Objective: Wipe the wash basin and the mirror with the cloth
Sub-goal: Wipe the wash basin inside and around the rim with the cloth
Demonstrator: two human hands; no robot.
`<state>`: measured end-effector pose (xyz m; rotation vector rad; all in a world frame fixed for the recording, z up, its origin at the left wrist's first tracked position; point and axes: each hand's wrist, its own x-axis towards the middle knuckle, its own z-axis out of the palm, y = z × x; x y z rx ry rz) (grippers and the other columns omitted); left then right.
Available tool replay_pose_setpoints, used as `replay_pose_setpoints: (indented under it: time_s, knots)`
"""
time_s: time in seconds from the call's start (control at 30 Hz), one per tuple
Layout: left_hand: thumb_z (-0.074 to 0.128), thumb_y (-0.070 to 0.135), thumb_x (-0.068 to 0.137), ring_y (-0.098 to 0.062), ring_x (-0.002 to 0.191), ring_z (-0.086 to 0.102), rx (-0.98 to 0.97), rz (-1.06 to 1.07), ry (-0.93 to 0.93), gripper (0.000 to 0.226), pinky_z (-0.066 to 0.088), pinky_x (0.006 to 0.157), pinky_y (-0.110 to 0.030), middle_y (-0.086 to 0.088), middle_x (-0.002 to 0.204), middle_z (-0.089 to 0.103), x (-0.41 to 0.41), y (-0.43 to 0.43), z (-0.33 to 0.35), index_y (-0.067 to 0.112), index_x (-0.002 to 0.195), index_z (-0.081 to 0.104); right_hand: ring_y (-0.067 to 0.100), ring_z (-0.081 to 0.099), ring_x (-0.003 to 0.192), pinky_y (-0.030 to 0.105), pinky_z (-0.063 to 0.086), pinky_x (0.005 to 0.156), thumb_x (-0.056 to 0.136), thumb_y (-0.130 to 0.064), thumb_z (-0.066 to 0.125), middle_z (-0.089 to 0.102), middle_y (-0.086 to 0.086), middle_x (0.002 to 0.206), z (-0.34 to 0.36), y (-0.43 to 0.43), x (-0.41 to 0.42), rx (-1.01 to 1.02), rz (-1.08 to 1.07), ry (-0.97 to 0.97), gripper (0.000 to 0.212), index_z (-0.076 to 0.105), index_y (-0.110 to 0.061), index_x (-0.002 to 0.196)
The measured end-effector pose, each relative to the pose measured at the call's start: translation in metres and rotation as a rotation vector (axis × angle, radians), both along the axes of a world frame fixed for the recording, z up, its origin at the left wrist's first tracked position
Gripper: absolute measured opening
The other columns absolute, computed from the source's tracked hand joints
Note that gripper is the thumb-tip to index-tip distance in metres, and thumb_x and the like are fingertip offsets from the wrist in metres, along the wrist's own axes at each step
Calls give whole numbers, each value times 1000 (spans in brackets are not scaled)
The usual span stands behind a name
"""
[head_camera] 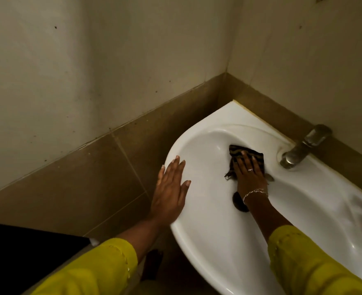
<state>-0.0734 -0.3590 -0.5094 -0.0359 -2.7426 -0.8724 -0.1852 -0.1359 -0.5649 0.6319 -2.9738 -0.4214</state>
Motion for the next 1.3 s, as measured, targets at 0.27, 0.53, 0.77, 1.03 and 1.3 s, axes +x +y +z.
replay_pose_setpoints:
  time_s: [0.27,0.53,0.77,1.03,1.3]
  knots:
    - [12,52,95,-5,139,13,-9,1,-17,63,-3,116,-22,-1,152,22,-1,0,-1,15,143,27,49,39,121,64,25,96,62,-15,58,60,25,119,-18,-61,-28,-321,69,-131,71,36,-7,129]
    - [17,50,95,-9,140,15,-44,2,-27,62,0,115,-25,0,152,20,-2,-3,-5,13,144,25,28,-12,140,46,-12,111,85,-55,7,0,12,153,-4,-118,-6,-1024,-52,-347,71,10,-15,143]
    - [9,57,92,-10,140,17,-13,4,-25,72,0,114,-23,3,149,19,-3,-1,-2,10,143,25,16,-16,136,45,-7,113,74,-62,12,-3,7,156,20,-141,41,-1161,-20,-605,74,4,-29,139]
    - [16,42,91,-11,140,17,26,19,-35,62,-4,113,-20,-7,152,24,-2,0,-2,9,143,27,22,-4,144,39,0,118,74,-82,20,4,4,156,32,-132,96,-1306,-160,-947,79,12,-38,139]
    - [12,49,87,-19,141,20,-16,12,-44,71,-3,113,-26,-11,151,26,1,1,4,7,142,29,19,-14,142,36,-7,117,101,-16,29,-9,2,154,37,-73,145,-896,-29,-1021,54,-1,-12,145]
